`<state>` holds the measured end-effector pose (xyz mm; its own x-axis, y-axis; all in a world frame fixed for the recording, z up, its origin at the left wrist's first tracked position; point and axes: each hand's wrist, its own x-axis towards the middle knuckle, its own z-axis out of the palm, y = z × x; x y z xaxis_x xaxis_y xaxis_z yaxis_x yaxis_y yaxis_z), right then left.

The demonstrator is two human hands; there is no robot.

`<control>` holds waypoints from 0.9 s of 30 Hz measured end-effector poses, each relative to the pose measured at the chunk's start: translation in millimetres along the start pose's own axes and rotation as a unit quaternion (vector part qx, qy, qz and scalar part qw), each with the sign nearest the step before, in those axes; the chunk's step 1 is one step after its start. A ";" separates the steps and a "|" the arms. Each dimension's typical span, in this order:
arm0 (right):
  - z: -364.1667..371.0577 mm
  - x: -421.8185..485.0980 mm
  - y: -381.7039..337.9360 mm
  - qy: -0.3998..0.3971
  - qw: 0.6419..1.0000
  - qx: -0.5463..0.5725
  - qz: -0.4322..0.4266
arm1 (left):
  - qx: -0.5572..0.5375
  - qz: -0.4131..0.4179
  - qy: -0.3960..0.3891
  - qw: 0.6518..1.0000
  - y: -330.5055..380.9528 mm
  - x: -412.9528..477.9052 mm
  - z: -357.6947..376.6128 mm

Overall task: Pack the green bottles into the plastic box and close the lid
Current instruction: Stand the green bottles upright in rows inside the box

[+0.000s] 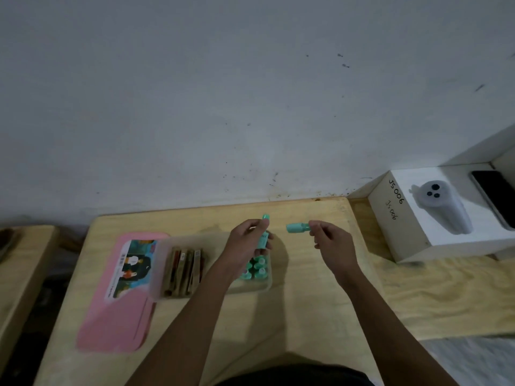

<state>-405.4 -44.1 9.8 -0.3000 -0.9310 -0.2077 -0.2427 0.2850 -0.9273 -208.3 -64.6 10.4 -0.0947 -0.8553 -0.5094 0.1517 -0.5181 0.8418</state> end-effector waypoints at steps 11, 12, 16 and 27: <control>16.3 -21.5 8.8 -0.099 0.974 -0.146 -0.146 | 0.004 0.006 0.059 0.998 -8.8 -33.3 -37.8; 17.0 -23.2 8.1 -0.104 0.972 -0.152 -0.149 | 0.011 0.007 0.065 0.998 -10.5 -34.2 -39.9; 18.2 -29.2 7.7 -0.120 0.967 -0.154 -0.162 | 0.098 0.030 0.083 0.991 -20.8 -35.9 -48.3; 15.1 -36.7 6.7 -0.231 0.906 -0.257 -0.246 | 0.371 0.159 0.063 0.913 -38.6 -42.9 -69.7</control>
<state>-382.1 -11.4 6.4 0.3494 -0.9366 -0.0268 -0.6754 -0.2320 -0.7000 -141.5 -8.1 -12.7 -0.0420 -0.9800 -0.1947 -0.5614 -0.1380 0.8160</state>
